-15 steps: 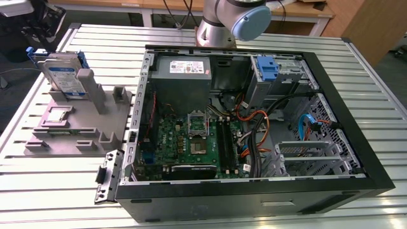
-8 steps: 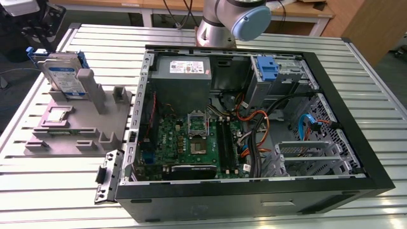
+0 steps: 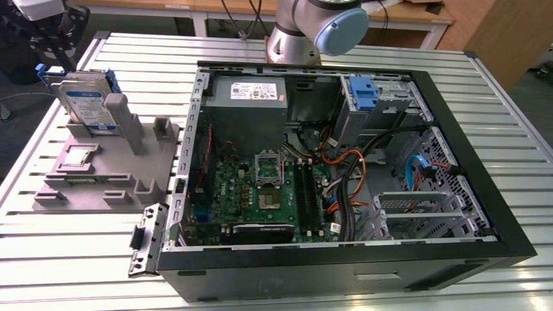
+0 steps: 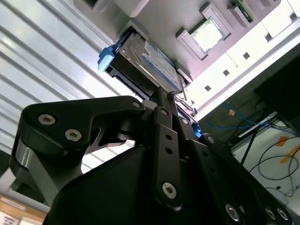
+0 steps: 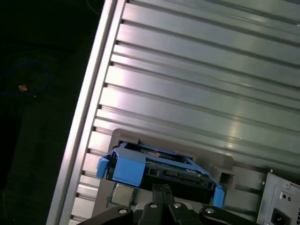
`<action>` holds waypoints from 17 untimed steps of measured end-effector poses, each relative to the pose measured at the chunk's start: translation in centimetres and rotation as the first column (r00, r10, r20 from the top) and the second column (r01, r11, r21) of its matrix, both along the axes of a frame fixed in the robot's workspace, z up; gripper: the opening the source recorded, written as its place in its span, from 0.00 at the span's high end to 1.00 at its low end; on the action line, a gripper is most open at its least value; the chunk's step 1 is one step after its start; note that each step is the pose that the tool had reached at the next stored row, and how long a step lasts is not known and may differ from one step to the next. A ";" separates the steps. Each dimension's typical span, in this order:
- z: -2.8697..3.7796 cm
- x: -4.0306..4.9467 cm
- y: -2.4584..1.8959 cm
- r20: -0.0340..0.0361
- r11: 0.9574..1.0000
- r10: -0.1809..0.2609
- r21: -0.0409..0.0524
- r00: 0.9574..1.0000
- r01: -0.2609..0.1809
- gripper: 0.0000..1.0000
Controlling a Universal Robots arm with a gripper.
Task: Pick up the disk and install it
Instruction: 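Pick up the disk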
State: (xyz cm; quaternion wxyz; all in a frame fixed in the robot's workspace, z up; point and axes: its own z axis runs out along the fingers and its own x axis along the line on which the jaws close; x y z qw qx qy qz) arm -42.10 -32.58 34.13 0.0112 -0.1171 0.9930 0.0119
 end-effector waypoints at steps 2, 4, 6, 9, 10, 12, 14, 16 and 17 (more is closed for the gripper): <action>-0.02 0.00 0.00 0.000 0.999 0.038 0.000 0.999 -0.038 0.89; -0.03 0.00 0.00 0.000 0.997 0.074 0.000 0.997 -0.074 0.89; -0.05 0.00 0.00 0.000 0.994 0.109 0.000 0.994 -0.109 0.89; -0.06 0.00 0.00 0.000 0.987 0.162 0.000 0.987 -0.162 0.89; -0.06 0.00 0.00 0.000 0.984 0.180 0.000 0.984 -0.180 0.89; -0.07 0.00 0.00 0.000 0.977 0.213 0.000 0.977 -0.213 0.89; -0.08 0.00 0.00 0.000 0.969 0.246 0.000 0.969 -0.246 0.89; -0.09 0.00 0.00 0.000 0.961 0.278 0.000 0.961 -0.278 0.89; -0.09 0.00 0.00 0.000 0.956 0.295 0.000 0.956 -0.295 0.89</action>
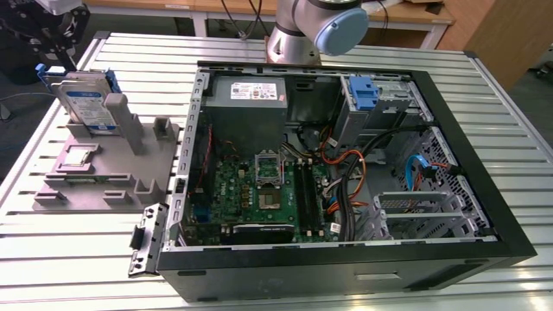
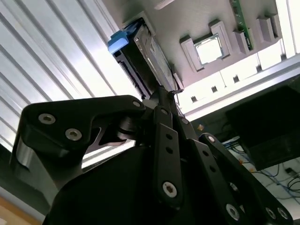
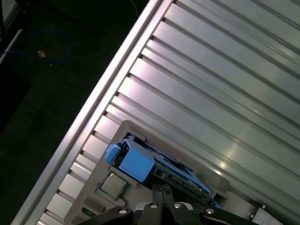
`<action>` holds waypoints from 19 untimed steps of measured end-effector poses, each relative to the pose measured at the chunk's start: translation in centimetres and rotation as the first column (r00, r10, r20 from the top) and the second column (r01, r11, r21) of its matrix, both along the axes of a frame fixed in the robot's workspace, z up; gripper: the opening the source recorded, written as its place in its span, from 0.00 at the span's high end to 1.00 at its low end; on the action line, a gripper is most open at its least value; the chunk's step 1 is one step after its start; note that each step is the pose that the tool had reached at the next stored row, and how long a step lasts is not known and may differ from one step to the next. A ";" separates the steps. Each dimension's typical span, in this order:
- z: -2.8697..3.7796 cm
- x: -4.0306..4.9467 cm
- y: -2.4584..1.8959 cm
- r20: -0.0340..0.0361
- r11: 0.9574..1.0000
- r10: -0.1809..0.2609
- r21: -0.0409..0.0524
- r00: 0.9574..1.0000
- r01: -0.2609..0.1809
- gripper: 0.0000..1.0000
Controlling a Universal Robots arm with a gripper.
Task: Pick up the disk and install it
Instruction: 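Pick up the disk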
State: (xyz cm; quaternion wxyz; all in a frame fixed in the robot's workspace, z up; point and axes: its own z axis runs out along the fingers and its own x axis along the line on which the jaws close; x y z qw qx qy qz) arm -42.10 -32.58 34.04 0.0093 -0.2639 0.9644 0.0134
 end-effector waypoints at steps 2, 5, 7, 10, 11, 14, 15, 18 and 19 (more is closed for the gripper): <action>-0.01 0.00 0.00 0.000 0.999 0.033 0.000 0.999 -0.033 0.89; -0.02 0.00 0.00 0.000 0.997 0.079 0.000 0.997 -0.079 0.89; -0.02 0.00 0.00 0.000 0.994 0.109 0.000 0.994 -0.109 0.89; -0.02 0.00 0.00 0.000 0.988 0.155 0.000 0.988 -0.155 0.89; -0.03 0.00 0.00 0.000 0.986 0.169 0.000 0.986 -0.169 0.89; -0.04 0.00 0.00 0.000 0.977 0.213 0.000 0.977 -0.213 0.89; -0.04 0.00 0.00 0.000 0.974 0.228 0.000 0.974 -0.228 0.89; -0.05 0.00 0.00 0.000 0.962 0.272 0.000 0.962 -0.272 0.89; -0.05 0.00 0.00 0.000 0.958 0.286 0.000 0.958 -0.286 0.89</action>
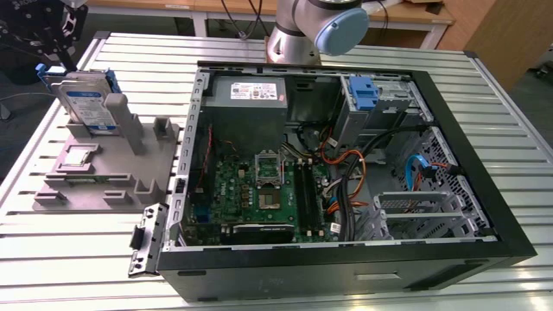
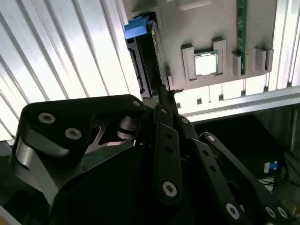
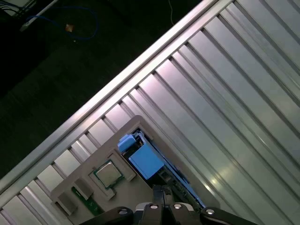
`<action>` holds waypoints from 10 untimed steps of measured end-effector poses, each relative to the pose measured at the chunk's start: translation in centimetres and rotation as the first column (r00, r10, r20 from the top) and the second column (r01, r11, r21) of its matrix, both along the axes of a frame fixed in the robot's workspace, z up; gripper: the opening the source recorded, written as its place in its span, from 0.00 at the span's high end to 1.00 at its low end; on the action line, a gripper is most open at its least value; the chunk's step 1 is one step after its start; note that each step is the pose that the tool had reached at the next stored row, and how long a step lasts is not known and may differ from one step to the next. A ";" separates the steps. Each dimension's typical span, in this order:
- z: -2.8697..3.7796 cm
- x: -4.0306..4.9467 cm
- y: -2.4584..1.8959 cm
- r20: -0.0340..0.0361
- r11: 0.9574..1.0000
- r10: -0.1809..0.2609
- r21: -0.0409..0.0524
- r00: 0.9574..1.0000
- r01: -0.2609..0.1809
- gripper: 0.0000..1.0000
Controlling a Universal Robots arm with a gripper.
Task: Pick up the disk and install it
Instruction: 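Pick up the disk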
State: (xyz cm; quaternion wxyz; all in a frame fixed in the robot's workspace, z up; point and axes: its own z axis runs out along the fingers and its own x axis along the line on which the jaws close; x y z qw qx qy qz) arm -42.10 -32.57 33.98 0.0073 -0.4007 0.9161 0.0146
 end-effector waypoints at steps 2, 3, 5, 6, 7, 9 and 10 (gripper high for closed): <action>-0.01 0.00 0.00 0.000 0.999 0.032 0.000 0.999 -0.032 0.89; -0.02 0.00 0.00 0.000 0.999 0.047 0.000 0.999 -0.047 0.89; -0.02 0.00 0.00 0.000 0.997 0.078 0.000 0.997 -0.078 0.89; -0.03 0.00 0.00 0.000 0.996 0.094 0.000 0.996 -0.094 0.89; -0.04 0.00 0.00 0.000 0.994 0.109 0.000 0.994 -0.109 0.89; -0.05 0.00 0.00 0.000 0.990 0.140 0.000 0.990 -0.140 0.89; -0.05 0.00 0.00 0.000 0.988 0.155 0.000 0.988 -0.155 0.89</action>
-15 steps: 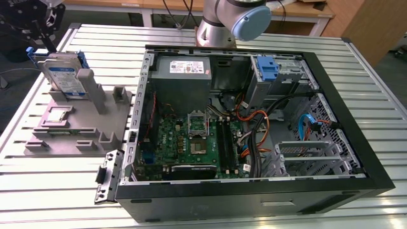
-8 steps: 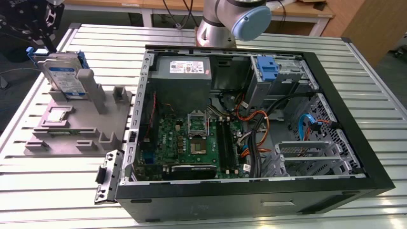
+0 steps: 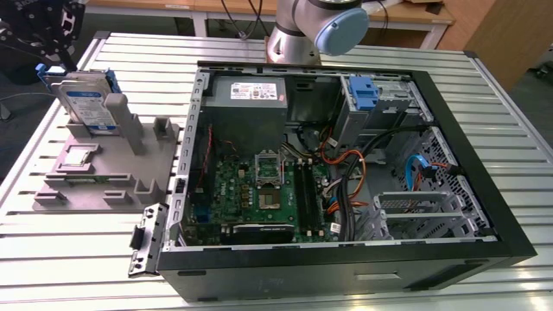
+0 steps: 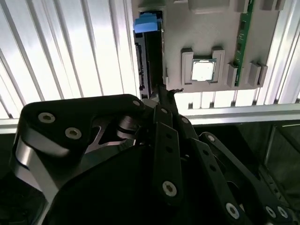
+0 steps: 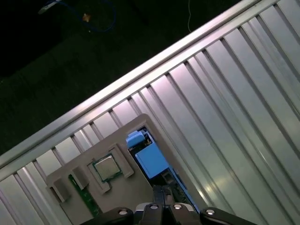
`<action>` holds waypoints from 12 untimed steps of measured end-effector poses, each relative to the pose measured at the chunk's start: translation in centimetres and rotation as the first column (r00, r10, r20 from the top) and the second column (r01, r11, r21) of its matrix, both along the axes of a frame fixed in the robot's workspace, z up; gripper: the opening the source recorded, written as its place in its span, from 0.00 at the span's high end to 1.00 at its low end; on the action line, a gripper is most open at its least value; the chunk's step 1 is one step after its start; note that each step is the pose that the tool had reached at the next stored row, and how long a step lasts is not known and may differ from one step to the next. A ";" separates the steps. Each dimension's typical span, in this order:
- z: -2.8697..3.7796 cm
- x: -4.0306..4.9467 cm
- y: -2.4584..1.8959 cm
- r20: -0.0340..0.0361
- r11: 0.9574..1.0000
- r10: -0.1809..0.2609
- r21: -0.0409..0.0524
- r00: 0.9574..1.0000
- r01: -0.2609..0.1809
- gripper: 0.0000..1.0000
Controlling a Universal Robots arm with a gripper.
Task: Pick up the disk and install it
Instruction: 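Pick up the disk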
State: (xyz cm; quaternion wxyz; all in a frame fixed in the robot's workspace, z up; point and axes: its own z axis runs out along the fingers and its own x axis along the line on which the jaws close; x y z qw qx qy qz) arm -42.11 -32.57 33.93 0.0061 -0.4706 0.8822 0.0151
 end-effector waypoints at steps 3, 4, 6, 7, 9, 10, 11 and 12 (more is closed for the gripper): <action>-0.01 0.00 0.00 0.000 0.999 0.041 0.000 0.999 -0.041 0.89; -0.01 0.00 0.00 0.000 0.998 0.055 0.000 0.998 -0.055 0.89; -0.01 0.00 0.00 0.000 0.997 0.076 0.001 0.997 -0.076 0.89; -0.01 0.00 0.00 0.000 0.996 0.087 0.001 0.996 -0.087 0.89; -0.02 0.00 0.00 0.000 0.994 0.108 0.002 0.994 -0.108 0.89; -0.02 0.00 0.00 0.001 0.993 0.118 0.002 0.993 -0.118 0.89; -0.02 0.00 0.00 0.001 0.992 0.128 0.002 0.992 -0.128 0.89; -0.02 0.00 0.00 0.001 0.990 0.139 0.002 0.990 -0.139 0.89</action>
